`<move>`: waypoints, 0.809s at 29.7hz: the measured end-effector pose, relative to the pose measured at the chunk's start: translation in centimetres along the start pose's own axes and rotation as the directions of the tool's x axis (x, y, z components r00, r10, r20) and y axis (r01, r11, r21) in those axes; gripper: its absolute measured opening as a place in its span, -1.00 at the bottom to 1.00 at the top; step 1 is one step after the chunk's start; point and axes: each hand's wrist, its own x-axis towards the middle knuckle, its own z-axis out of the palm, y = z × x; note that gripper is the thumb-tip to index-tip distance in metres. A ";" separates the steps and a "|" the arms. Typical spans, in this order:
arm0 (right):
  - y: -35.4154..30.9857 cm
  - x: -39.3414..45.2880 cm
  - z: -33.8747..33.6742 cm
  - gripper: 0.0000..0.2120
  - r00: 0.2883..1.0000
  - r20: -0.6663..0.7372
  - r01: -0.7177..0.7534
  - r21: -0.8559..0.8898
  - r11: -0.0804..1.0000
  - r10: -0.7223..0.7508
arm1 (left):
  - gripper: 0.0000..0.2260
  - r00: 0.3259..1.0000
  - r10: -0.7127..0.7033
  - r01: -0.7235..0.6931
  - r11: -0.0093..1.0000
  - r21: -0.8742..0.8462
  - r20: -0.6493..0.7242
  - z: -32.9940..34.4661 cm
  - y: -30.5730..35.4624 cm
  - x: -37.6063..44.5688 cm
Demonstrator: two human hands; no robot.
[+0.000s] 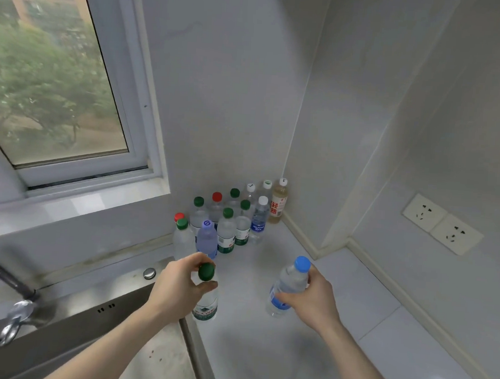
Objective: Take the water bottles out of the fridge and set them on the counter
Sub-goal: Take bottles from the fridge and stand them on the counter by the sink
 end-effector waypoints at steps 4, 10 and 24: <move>-0.7 4.9 0.4 -0.70 0.999 -0.042 -0.018 -0.010 1.000 0.018 | -0.71 0.999 -0.038 0.038 0.998 0.046 -0.015 0.8 -0.3 2.5; -1.1 12.5 1.1 -0.58 0.997 -0.041 -0.064 -0.015 0.998 0.064 | -0.73 0.997 -0.078 0.079 0.992 0.100 -0.010 1.7 -0.8 5.9; -1.4 26.6 4.4 -0.58 0.995 -0.056 -0.080 -0.012 0.997 0.079 | -0.73 0.989 -0.144 0.144 0.978 0.154 -0.012 2.5 -2.0 10.3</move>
